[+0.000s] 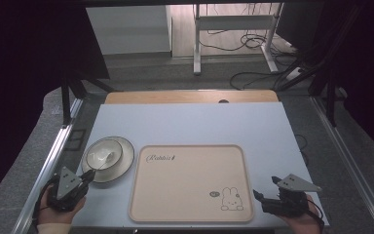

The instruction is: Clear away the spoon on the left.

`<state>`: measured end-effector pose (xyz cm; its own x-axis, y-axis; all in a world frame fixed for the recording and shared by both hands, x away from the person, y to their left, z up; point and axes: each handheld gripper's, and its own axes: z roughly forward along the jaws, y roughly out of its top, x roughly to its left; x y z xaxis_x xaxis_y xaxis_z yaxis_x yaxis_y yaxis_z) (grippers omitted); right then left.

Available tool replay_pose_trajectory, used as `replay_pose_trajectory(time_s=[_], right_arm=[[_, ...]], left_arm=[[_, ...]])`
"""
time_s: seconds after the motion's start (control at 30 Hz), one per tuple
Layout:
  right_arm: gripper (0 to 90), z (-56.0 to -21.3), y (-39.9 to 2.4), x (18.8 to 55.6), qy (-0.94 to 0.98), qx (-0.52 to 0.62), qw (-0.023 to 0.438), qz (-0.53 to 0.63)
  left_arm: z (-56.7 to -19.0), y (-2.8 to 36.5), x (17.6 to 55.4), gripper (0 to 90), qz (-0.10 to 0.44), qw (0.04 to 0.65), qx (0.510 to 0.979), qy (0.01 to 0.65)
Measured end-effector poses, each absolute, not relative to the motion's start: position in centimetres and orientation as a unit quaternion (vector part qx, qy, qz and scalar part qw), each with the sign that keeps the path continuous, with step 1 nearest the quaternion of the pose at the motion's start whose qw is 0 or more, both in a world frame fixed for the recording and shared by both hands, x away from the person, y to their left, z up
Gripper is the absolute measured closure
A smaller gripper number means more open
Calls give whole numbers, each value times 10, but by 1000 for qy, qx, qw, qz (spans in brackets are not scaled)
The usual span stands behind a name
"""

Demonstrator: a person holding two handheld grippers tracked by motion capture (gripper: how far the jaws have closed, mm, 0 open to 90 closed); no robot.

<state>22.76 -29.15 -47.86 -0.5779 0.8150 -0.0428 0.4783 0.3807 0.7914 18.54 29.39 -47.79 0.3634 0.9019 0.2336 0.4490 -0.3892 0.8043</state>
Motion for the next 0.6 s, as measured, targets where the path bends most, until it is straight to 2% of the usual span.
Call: replay_pose_trajectory(time_s=[0.6], right_arm=[[195,-479,-292,228,804,403,219,379]], left_arm=[[-476,291,185,891,358,338,750,442]])
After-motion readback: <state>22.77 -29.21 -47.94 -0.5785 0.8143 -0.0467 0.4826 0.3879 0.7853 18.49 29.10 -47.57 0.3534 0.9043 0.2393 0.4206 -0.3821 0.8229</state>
